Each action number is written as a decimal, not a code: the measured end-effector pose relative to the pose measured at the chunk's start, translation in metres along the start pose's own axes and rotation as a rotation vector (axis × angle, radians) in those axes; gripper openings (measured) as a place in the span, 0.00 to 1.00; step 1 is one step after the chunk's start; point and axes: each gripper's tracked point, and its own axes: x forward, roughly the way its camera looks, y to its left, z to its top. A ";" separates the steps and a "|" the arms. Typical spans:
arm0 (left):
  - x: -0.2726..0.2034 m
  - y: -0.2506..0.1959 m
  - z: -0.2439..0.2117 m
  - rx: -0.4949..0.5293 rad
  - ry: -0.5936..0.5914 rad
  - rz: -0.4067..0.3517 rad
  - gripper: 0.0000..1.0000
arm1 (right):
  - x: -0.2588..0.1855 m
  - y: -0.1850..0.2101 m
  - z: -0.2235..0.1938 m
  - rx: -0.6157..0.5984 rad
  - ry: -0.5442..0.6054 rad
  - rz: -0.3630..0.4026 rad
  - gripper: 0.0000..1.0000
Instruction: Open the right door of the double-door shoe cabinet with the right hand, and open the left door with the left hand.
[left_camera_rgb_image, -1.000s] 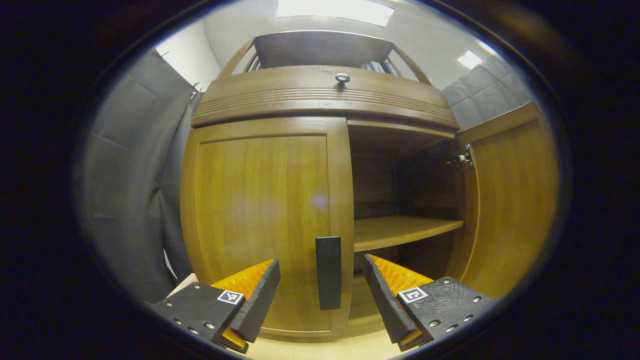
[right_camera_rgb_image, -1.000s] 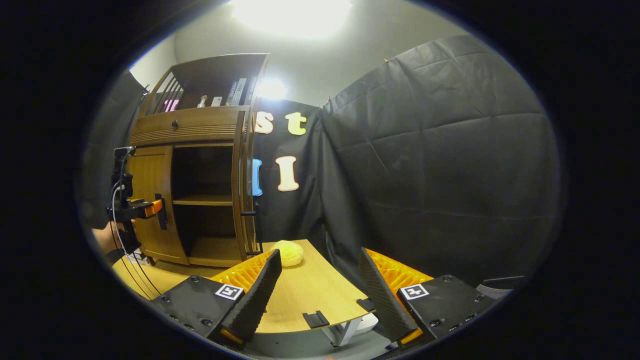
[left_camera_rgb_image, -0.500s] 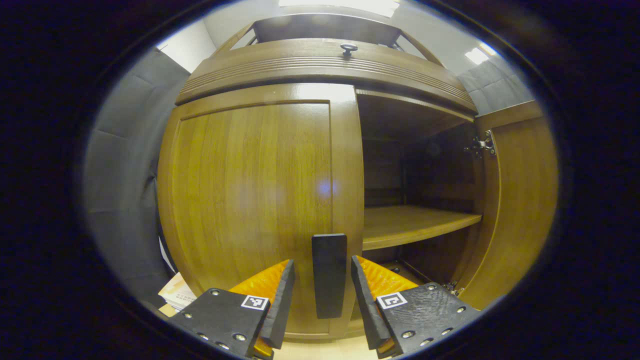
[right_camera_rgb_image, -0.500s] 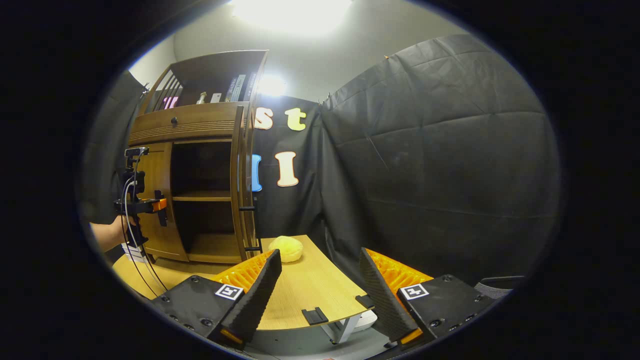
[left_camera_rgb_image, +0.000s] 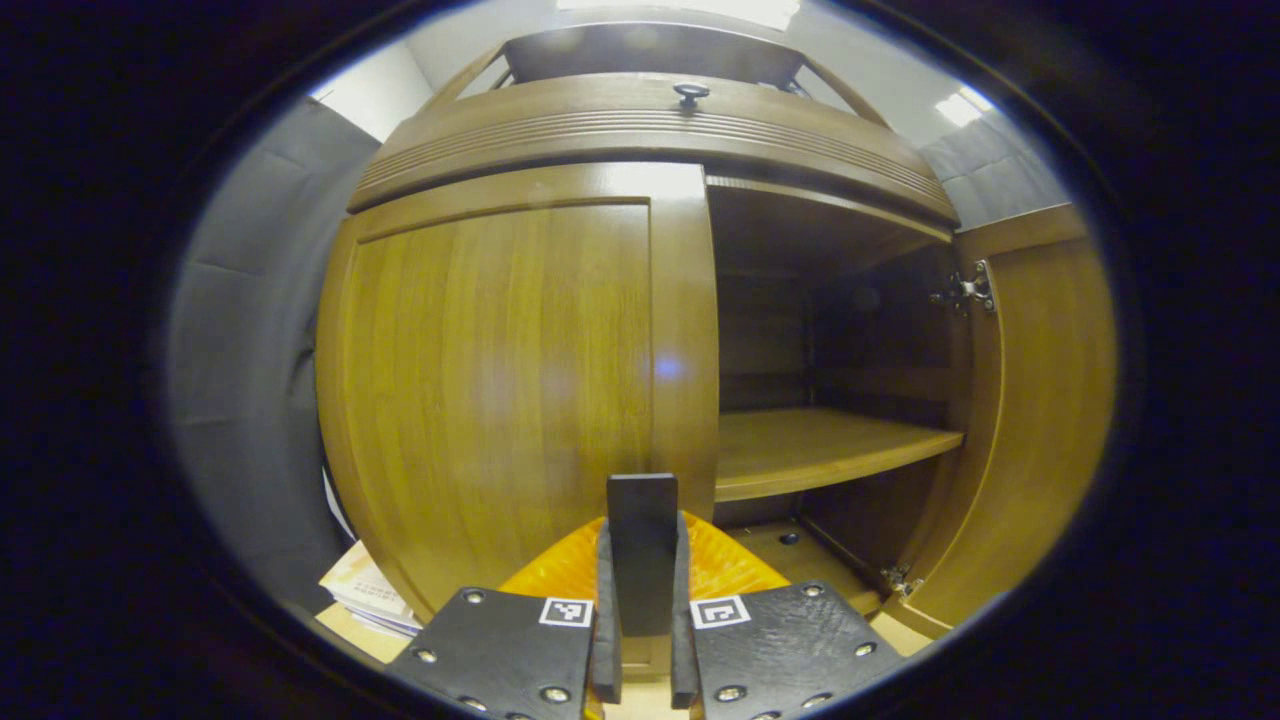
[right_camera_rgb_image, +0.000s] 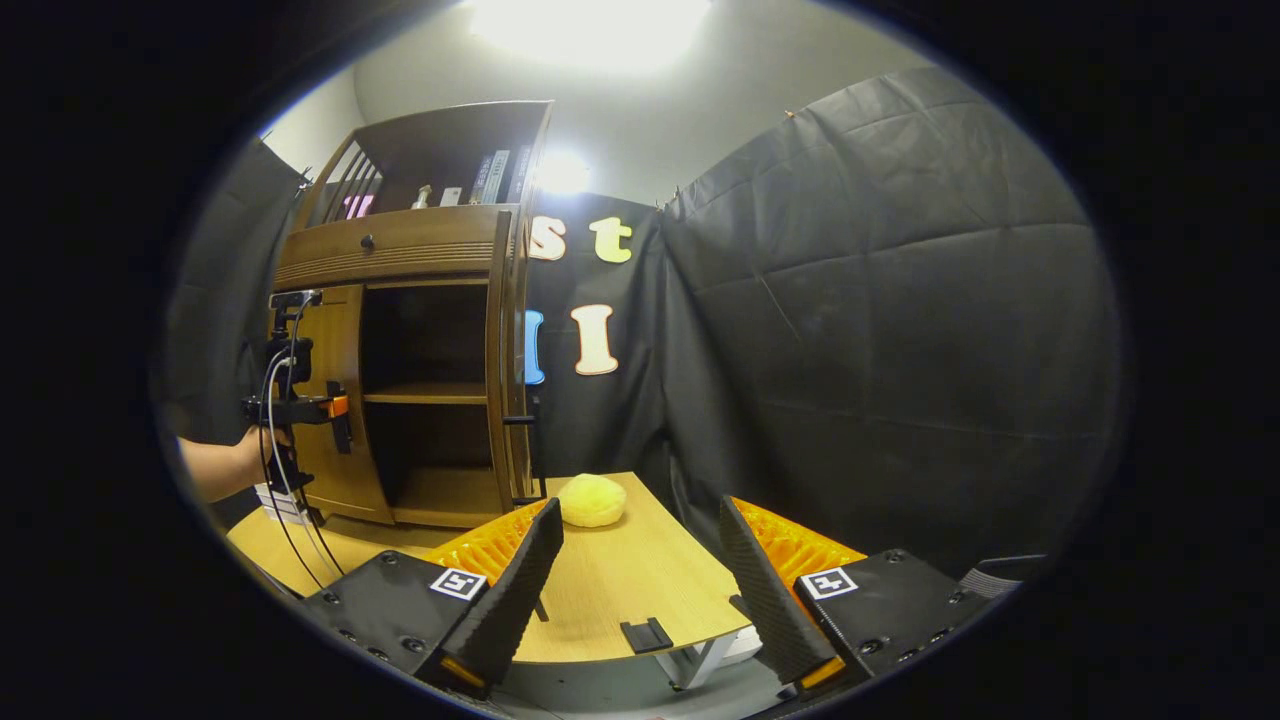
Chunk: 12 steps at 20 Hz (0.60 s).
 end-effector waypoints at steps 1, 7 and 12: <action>-0.004 0.000 0.000 -0.005 -0.001 -0.005 0.21 | 0.001 0.002 0.000 0.007 -0.002 0.007 0.98; -0.034 0.005 -0.001 -0.004 -0.003 -0.010 0.22 | 0.011 0.024 0.002 0.012 -0.015 0.060 0.96; -0.061 0.012 -0.001 -0.007 -0.011 0.001 0.22 | 0.017 0.041 0.002 0.003 -0.015 0.104 0.98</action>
